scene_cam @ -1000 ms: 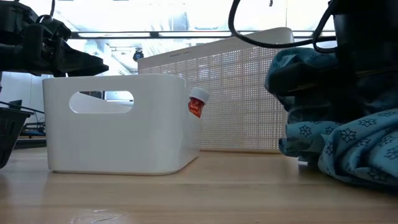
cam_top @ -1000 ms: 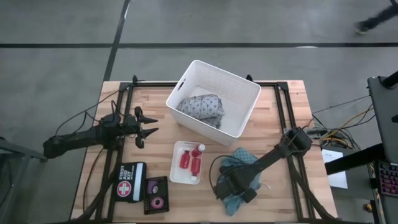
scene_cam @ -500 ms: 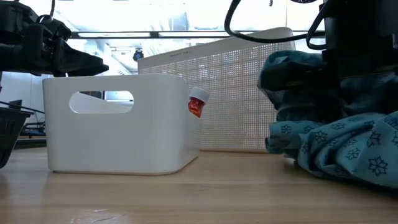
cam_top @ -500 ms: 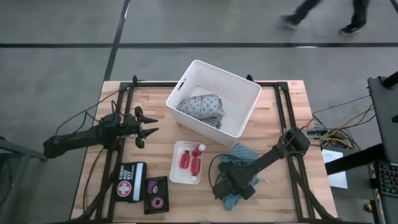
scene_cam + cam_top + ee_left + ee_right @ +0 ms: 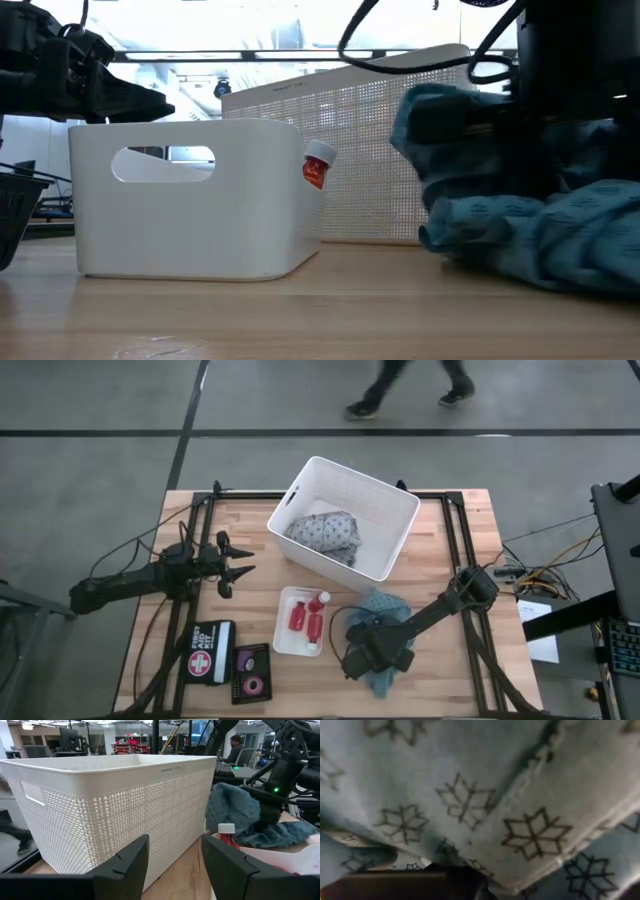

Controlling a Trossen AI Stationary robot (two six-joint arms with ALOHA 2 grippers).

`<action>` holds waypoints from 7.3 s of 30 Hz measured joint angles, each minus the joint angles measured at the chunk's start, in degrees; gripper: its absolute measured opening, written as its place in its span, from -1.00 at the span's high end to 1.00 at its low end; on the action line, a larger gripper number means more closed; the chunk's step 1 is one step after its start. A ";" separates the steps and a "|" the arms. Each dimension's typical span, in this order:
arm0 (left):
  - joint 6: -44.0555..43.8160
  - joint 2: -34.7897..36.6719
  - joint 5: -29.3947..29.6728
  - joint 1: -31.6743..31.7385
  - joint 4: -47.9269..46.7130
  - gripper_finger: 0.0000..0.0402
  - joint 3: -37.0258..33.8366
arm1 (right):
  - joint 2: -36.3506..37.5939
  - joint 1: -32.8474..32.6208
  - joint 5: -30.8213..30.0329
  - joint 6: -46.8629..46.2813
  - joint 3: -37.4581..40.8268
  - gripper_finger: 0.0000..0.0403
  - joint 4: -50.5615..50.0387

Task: Pick & Place Medicine items
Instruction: Put the blue patient gown into the big white bin

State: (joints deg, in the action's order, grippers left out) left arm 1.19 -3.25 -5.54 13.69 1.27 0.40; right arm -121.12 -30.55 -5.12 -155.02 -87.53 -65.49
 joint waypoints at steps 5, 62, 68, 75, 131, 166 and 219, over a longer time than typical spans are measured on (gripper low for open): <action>0.00 0.00 0.00 0.01 -0.02 0.08 0.00 | 0.00 -0.07 -6.43 24.10 0.00 0.65 0.46; 0.00 0.02 0.00 0.00 -0.02 0.08 0.00 | -0.15 -6.60 -66.77 57.68 -12.03 0.72 1.31; -0.01 0.02 0.00 0.01 0.01 0.08 0.00 | -0.14 -8.25 -79.35 63.79 -14.49 0.72 0.93; 0.00 0.02 0.00 -0.01 -0.01 0.08 0.00 | 1.85 -8.44 -83.71 71.71 -19.75 0.72 -3.28; -0.02 -0.35 -0.02 0.01 -0.02 0.08 0.00 | 28.60 45.19 -10.58 130.04 9.88 0.69 18.09; -0.01 -0.35 0.00 -0.02 0.01 0.08 0.00 | 10.77 52.07 3.75 128.74 10.03 0.49 20.57; -0.01 -0.35 0.00 -0.02 -0.02 0.08 0.00 | 33.82 44.68 -0.55 133.19 10.05 -0.88 26.19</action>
State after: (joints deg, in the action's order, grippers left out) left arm 1.18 -3.60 -5.54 13.67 1.26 0.40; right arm -87.30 14.14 -5.67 -21.83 -77.48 -39.30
